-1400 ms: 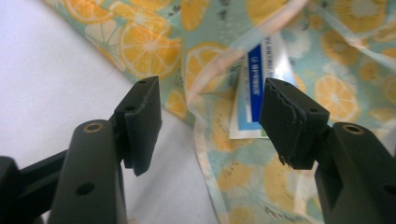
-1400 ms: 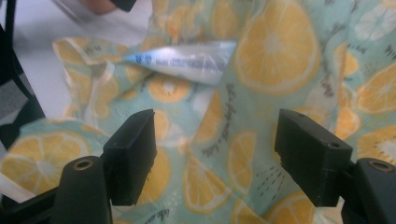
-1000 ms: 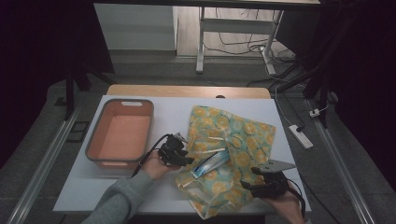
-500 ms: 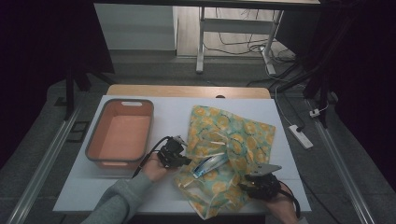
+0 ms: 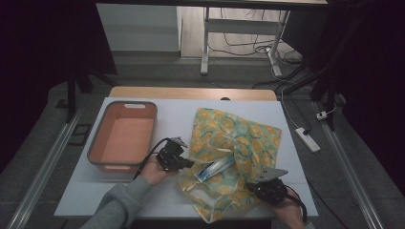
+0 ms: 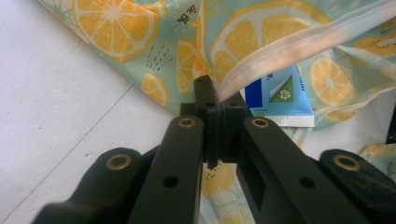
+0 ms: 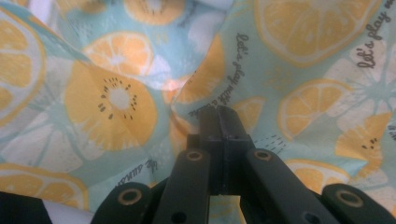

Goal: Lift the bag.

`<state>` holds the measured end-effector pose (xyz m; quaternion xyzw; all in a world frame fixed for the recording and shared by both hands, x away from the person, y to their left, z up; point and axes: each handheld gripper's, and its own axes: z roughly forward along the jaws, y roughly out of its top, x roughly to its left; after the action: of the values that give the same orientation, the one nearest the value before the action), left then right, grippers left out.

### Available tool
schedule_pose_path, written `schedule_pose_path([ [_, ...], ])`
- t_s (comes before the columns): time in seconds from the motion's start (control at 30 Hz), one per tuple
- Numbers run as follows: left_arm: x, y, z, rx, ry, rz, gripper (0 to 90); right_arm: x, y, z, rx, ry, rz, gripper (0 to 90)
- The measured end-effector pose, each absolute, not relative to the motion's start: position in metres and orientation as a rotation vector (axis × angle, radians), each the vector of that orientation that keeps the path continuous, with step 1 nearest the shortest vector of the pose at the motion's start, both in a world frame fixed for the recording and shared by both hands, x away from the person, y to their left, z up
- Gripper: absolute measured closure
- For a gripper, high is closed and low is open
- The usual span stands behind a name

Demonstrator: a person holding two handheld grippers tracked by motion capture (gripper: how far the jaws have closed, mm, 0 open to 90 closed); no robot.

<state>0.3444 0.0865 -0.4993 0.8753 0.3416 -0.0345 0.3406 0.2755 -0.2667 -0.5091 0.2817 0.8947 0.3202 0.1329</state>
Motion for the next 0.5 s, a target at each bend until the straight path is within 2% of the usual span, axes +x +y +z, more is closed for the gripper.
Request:
schedule_pose_path([
  [0.03,0.345,0.087,-0.499,2.274,0.888,-0.093,88.8,0.275,-0.267,-0.508,0.826,2.585,0.948,89.2],
  [0.1,0.345,0.087,-0.499,2.273,0.890,-0.094,88.9,0.275,-0.266,-0.505,0.877,2.546,1.021,64.1],
  [0.2,0.345,0.087,-0.499,2.272,0.889,-0.095,88.9,0.274,-0.255,-0.502,0.944,2.497,1.047,39.8],
  [0.23,0.345,0.087,-0.499,2.274,0.890,-0.095,88.8,0.275,-0.249,-0.502,0.965,2.477,1.023,34.4],
  [0.3,0.345,0.087,-0.499,2.274,0.889,-0.097,88.8,0.280,-0.239,-0.505,1.003,2.468,0.960,31.6],
  [0.33,0.345,0.087,-0.499,2.275,0.889,-0.098,88.9,0.284,-0.234,-0.508,1.023,2.467,0.920,32.6],
  [0.43,0.344,0.088,-0.498,2.276,0.886,-0.097,88.8,0.291,-0.231,-0.517,1.041,2.459,0.821,49.5],
  [0.5,0.344,0.090,-0.497,2.270,0.887,-0.101,88.9,0.293,-0.235,-0.516,1.063,2.475,0.855,72.8],
])
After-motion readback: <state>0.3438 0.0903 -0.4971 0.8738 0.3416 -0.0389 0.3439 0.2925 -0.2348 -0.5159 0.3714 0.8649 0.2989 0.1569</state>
